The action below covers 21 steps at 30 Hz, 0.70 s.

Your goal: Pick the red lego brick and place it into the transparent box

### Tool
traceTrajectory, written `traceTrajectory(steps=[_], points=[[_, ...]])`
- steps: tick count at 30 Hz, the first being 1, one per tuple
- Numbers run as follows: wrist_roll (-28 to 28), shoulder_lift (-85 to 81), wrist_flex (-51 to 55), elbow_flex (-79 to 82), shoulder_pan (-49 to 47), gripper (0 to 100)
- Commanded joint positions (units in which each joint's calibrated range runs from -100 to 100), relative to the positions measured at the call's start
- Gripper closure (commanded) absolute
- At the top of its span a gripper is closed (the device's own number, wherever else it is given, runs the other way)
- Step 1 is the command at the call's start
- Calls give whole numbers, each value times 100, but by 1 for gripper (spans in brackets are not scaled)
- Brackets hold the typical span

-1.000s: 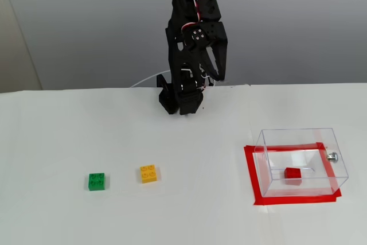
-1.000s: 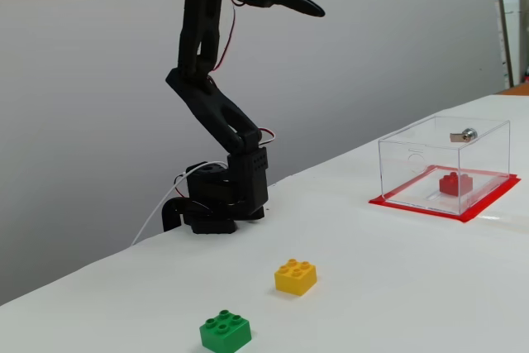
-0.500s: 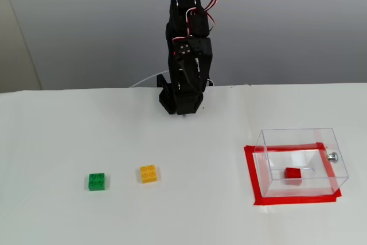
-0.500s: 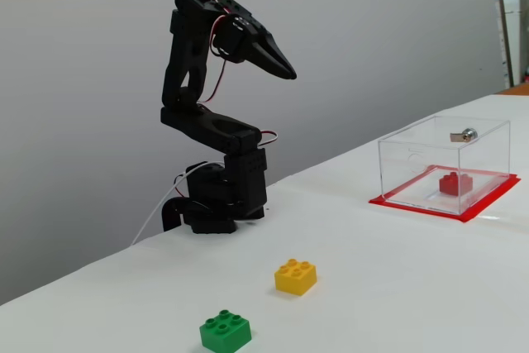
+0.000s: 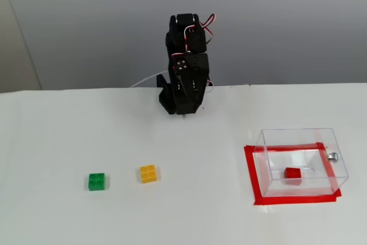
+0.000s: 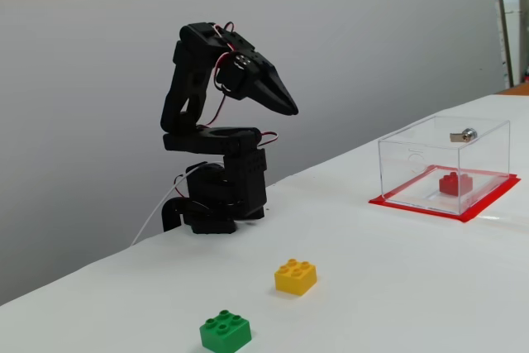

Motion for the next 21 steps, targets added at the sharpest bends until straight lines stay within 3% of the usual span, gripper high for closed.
traceTrajectory(steps=[1, 8, 21], points=[[-15, -284, -99, 390, 187, 99], [37, -972, -899, 1521, 793, 99], [1, -1209, -2762, 3754, 808, 99]])
